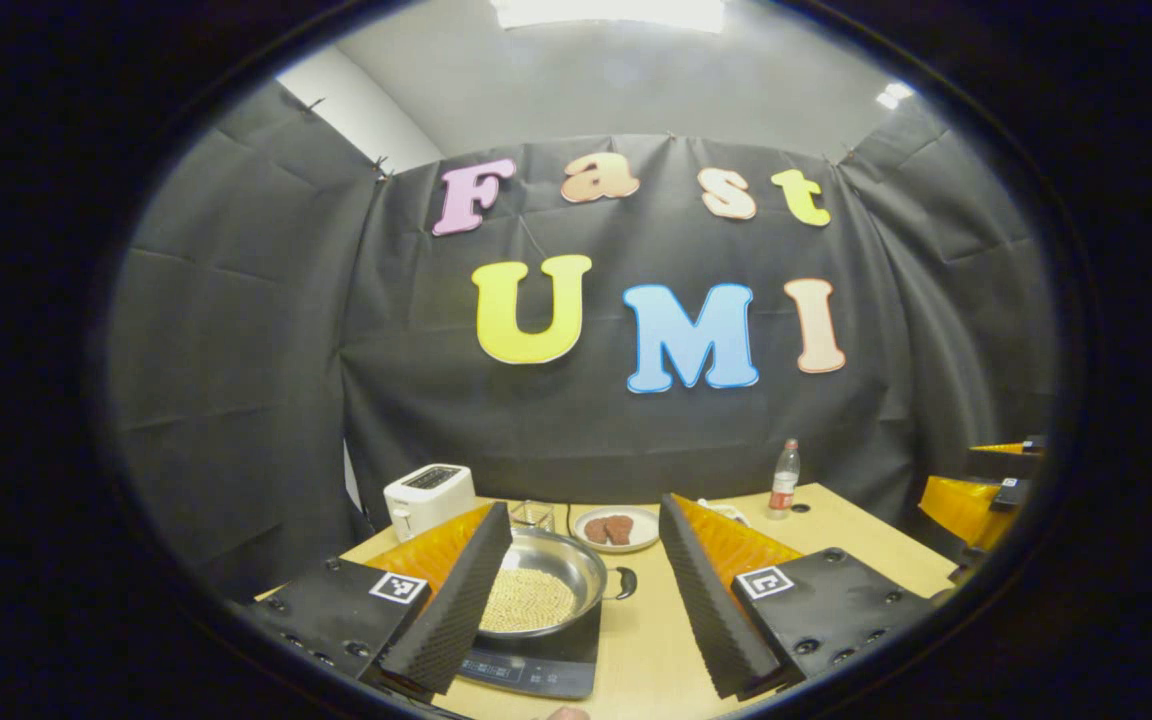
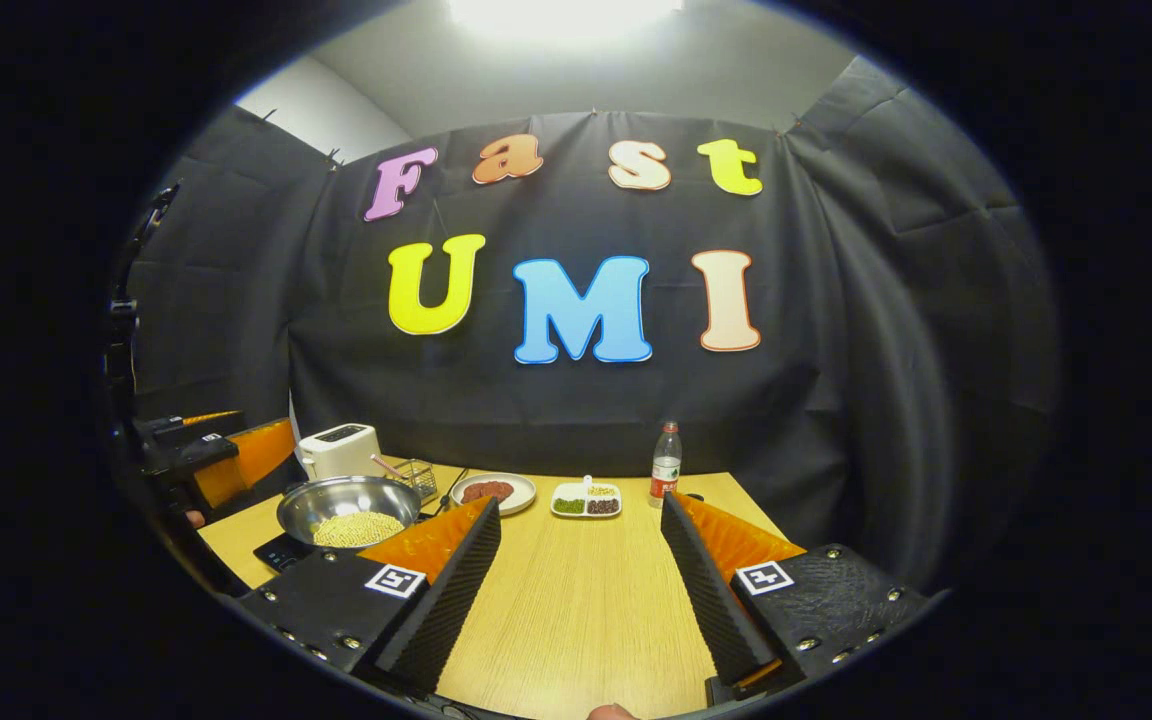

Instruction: First push the handle of the pot to place it horizontally, then grasp the pot with both hands and set it on the induction cooktop.

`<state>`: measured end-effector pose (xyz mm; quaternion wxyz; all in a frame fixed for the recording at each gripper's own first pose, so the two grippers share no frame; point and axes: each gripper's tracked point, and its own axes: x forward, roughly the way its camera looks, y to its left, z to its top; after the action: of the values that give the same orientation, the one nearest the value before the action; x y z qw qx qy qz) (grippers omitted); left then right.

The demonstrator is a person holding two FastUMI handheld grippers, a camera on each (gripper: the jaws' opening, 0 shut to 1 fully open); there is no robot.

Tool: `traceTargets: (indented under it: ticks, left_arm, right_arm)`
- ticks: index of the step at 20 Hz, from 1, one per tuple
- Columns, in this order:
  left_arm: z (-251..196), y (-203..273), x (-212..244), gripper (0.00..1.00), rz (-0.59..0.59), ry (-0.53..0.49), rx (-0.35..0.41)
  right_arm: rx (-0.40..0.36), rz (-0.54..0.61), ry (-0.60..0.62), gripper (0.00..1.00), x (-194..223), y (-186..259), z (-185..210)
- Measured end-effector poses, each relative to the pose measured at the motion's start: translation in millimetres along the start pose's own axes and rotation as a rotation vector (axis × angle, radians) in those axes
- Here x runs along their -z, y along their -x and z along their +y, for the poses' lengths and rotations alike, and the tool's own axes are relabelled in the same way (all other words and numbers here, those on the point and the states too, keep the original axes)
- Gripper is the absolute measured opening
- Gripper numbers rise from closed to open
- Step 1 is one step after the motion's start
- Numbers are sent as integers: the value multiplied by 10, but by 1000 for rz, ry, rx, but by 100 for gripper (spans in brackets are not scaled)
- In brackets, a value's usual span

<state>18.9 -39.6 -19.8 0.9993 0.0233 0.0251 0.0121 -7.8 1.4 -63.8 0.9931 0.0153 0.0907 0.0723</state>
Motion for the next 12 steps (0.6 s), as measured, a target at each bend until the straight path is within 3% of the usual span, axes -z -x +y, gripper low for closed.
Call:
traceTargets:
  ticks: [12]
  left_arm:
    - [357, 461, -282, 100, -84, -24, -14]
  right_arm:
    - [40, -110, -21, 97, -319, 324, 228]
